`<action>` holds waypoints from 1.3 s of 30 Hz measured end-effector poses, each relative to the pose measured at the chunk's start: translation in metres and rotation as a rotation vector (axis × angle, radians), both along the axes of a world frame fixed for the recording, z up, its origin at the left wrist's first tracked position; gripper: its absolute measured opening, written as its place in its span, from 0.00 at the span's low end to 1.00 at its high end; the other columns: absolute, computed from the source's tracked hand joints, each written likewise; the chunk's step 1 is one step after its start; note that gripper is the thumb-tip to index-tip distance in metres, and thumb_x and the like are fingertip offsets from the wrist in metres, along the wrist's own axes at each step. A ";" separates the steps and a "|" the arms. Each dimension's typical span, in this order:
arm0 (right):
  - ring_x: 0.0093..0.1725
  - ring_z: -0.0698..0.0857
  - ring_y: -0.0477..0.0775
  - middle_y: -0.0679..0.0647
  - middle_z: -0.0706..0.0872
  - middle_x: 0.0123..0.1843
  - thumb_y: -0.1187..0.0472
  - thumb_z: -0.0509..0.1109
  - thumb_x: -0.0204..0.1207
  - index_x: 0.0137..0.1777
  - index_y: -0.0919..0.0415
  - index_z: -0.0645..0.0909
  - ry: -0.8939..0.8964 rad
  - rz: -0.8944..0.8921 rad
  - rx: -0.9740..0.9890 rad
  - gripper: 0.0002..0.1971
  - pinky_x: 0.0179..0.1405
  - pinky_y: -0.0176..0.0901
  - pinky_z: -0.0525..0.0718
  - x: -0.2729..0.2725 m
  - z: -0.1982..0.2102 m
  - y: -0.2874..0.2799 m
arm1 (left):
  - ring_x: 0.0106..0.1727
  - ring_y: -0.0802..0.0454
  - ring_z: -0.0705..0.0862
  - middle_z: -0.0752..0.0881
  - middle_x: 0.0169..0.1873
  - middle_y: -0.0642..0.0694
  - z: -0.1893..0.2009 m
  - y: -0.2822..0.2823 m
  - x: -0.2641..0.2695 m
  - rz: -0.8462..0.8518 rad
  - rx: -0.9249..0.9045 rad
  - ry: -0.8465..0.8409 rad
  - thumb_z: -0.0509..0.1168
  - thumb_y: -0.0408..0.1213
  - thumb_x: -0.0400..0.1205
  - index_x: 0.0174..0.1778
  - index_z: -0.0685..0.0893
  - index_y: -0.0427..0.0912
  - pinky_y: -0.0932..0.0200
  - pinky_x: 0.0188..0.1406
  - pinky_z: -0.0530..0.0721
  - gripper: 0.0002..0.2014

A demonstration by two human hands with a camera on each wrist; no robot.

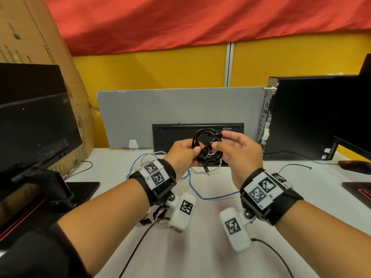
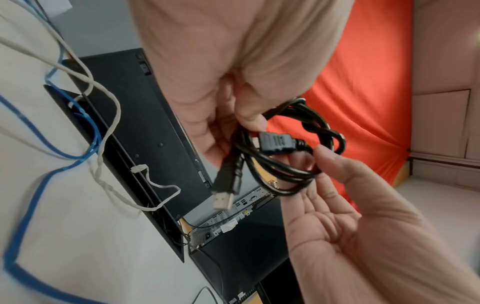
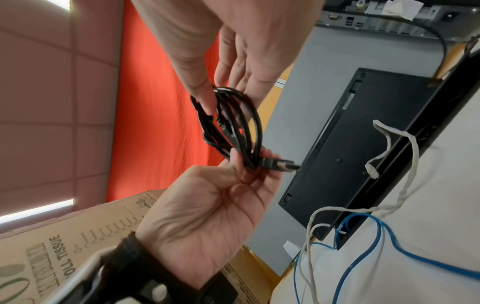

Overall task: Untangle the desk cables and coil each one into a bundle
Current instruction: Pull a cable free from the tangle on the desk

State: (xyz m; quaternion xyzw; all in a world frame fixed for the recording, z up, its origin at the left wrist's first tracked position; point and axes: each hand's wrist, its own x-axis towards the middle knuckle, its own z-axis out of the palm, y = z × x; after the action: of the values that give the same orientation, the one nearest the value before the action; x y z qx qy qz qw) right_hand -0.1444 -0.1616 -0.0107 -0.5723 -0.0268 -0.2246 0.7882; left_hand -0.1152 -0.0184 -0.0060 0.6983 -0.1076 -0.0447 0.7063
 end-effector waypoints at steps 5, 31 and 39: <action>0.41 0.92 0.56 0.59 0.93 0.42 0.78 0.73 0.70 0.56 0.64 0.82 -0.010 0.113 0.054 0.17 0.41 0.43 0.88 0.000 0.003 -0.006 | 0.47 0.45 0.84 0.83 0.48 0.33 0.000 0.005 0.000 -0.080 -0.052 0.006 0.53 0.20 0.86 0.64 0.78 0.23 0.47 0.57 0.83 0.14; 0.43 0.85 0.64 0.66 0.83 0.42 0.80 0.68 0.75 0.58 0.68 0.80 0.312 0.572 -0.591 0.14 0.49 0.60 0.79 -0.003 -0.016 -0.009 | 0.39 0.44 0.87 0.86 0.37 0.37 -0.001 0.034 -0.004 0.068 0.207 0.148 0.59 0.24 0.85 0.52 0.86 0.29 0.45 0.44 0.90 0.10; 0.40 0.89 0.65 0.66 0.89 0.43 0.71 0.73 0.75 0.51 0.65 0.80 0.563 0.608 -0.402 0.07 0.44 0.54 0.91 -0.002 -0.026 0.011 | 0.35 0.48 0.91 0.89 0.34 0.42 0.000 0.062 -0.003 0.026 0.491 0.145 0.74 0.30 0.77 0.36 0.85 0.39 0.58 0.34 0.89 0.06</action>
State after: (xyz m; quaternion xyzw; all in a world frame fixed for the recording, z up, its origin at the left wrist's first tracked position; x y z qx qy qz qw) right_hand -0.1460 -0.1502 -0.0371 -0.7186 -0.0215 0.1908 0.6684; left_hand -0.1179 0.0438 -0.0063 0.8451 -0.0335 -0.1103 0.5220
